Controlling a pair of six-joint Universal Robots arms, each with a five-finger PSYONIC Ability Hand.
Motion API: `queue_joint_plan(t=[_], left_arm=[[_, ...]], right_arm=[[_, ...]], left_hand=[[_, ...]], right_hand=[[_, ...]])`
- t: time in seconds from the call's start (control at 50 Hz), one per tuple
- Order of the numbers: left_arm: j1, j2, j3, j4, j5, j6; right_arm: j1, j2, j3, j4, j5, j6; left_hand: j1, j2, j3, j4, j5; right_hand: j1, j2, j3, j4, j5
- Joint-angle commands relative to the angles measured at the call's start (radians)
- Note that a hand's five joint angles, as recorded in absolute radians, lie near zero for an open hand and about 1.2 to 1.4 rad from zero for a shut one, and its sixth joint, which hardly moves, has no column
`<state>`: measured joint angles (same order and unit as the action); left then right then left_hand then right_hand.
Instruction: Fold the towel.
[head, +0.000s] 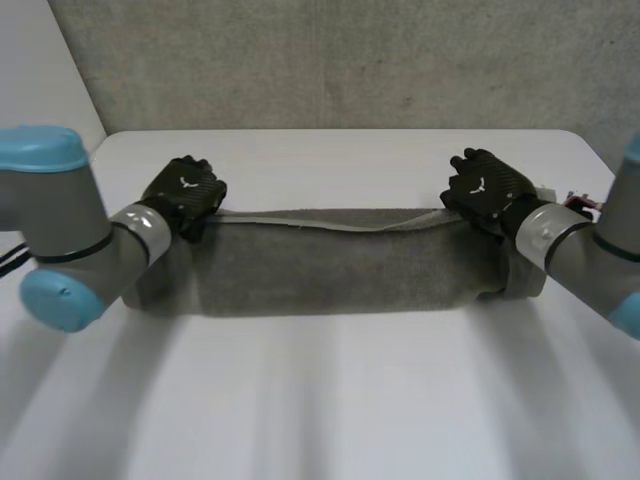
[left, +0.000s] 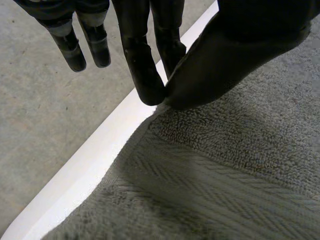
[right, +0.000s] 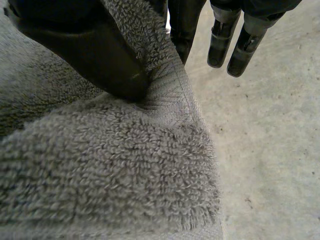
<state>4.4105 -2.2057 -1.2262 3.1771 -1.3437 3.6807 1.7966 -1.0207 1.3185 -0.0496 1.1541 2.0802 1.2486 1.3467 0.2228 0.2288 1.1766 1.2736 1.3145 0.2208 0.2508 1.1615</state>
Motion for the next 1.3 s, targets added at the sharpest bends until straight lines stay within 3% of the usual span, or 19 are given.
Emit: queue_joint_plan(t=[0.02,0.38,0.42,0.44,0.48,0.5,0.52,0.54,0.56,0.58,0.64,0.84,0.86,0.88,0.9,0.94,0.98,1.02,1.3], left_arm=[[-0.023,-0.164,0.146,0.088,-0.008,0.001],[-0.069,-0.322,0.286,0.188,-0.055,0.004],[-0.072,-0.324,0.28,0.188,-0.055,0.004],[-0.072,-0.324,0.28,0.188,-0.055,0.004],[-0.074,-0.322,0.274,0.188,-0.057,0.004],[-0.074,-0.322,0.274,0.188,-0.057,0.004],[-0.076,-0.322,0.271,0.188,-0.058,0.004],[-0.076,-0.322,0.271,0.188,-0.058,0.004],[-0.077,-0.322,0.268,0.19,-0.063,0.005],[-0.079,-0.322,0.264,0.19,-0.066,0.006],[-0.079,-0.316,0.26,0.19,-0.071,0.004],[-0.077,-0.278,0.245,0.19,-0.109,0.004],[-0.076,-0.269,0.241,0.19,-0.109,0.002],[-0.076,-0.269,0.241,0.19,-0.109,0.002],[-0.074,-0.259,0.237,0.19,-0.107,0.002],[-0.069,-0.252,0.229,0.19,-0.107,0.002],[-0.068,-0.244,0.22,0.191,-0.107,0.001],[-0.068,-0.238,0.211,0.19,-0.107,-0.001],[-0.071,-0.102,0.033,0.19,-0.11,-0.007]], right_arm=[[0.0,0.151,-0.105,-0.032,-0.005,0.001],[0.0,0.297,-0.214,-0.165,0.053,0.008],[0.0,0.313,-0.219,-0.167,0.056,0.009],[0.0,0.314,-0.219,-0.167,0.056,0.009],[0.0,0.329,-0.222,-0.167,0.056,0.009],[0.0,0.329,-0.222,-0.167,0.056,0.009],[0.0,0.336,-0.222,-0.167,0.053,0.009],[0.0,0.343,-0.222,-0.168,0.05,0.011],[0.0,0.343,-0.222,-0.168,0.05,0.011],[0.0,0.344,-0.222,-0.174,0.049,0.017],[0.0,0.341,-0.222,-0.22,0.047,0.073],[-0.011,0.288,-0.22,-0.316,0.03,0.331],[-0.016,0.277,-0.22,-0.316,0.007,0.348],[-0.016,0.277,-0.22,-0.316,0.007,0.348],[-0.023,0.269,-0.217,-0.317,-0.011,0.36],[-0.033,0.264,-0.217,-0.317,-0.022,0.371],[-0.043,0.264,-0.216,-0.317,-0.013,0.4],[-0.046,0.264,-0.216,-0.317,0.002,0.426],[-0.131,0.062,0.003,-0.199,0.05,0.564]], left_hand=[[0.148,0.05,-0.048,-0.054,0.045],[0.148,0.05,-0.048,-0.054,0.045],[0.148,0.05,-0.048,-0.054,0.045],[0.148,0.05,-0.048,-0.054,0.045],[0.148,0.05,-0.048,-0.054,0.045],[0.148,0.05,-0.048,-0.054,0.045],[-0.227,-0.325,-0.048,-0.054,-0.329],[-0.231,-0.329,-0.048,-0.054,-0.333],[-0.562,-0.66,-0.048,-0.054,-0.665],[-0.658,-0.756,-0.048,-0.054,-0.761],[-0.762,-0.86,-0.048,-0.054,-0.864],[-0.751,-0.849,-0.048,-0.054,-0.853],[-0.669,-0.767,-0.048,-0.054,-0.771],[-0.668,-0.766,-0.048,-0.054,-0.771],[-0.572,-0.67,-0.048,-0.054,-0.675],[-0.56,-0.658,-0.048,-0.054,-0.662],[-0.58,-0.678,-0.048,-0.054,-0.682],[-0.618,-0.716,-0.048,-0.054,-0.721],[-0.686,-0.784,-0.048,-0.054,-0.788]], right_hand=[[0.123,0.082,-0.046,-0.076,0.06],[0.123,0.082,-0.046,-0.076,0.06],[-0.366,-0.407,-0.046,-0.076,-0.428],[-0.369,-0.41,-0.046,-0.076,-0.432],[-0.986,-1.027,-0.046,-0.076,-1.048],[-0.989,-1.03,-0.046,-0.076,-1.051],[-1.099,-1.14,-0.046,-0.076,-1.161],[-1.099,-1.14,-0.046,-0.076,-1.161],[-1.099,-1.14,-0.046,-0.076,-1.161],[-1.099,-1.14,-0.046,-0.076,-1.161],[-1.099,-1.14,-0.046,-0.076,-1.161],[-1.099,-1.14,-0.046,-0.076,-1.161],[-0.682,-0.723,-0.046,-0.076,-0.745],[-0.678,-0.719,-0.046,-0.076,-0.74],[-0.434,-0.475,-0.046,-0.076,-0.496],[-0.446,-0.487,-0.046,-0.076,-0.508],[-0.86,-0.901,-0.046,-0.076,-0.922],[-0.988,-1.029,-0.046,-0.076,-1.05],[-1.099,-1.14,-0.046,-0.076,-1.161]])
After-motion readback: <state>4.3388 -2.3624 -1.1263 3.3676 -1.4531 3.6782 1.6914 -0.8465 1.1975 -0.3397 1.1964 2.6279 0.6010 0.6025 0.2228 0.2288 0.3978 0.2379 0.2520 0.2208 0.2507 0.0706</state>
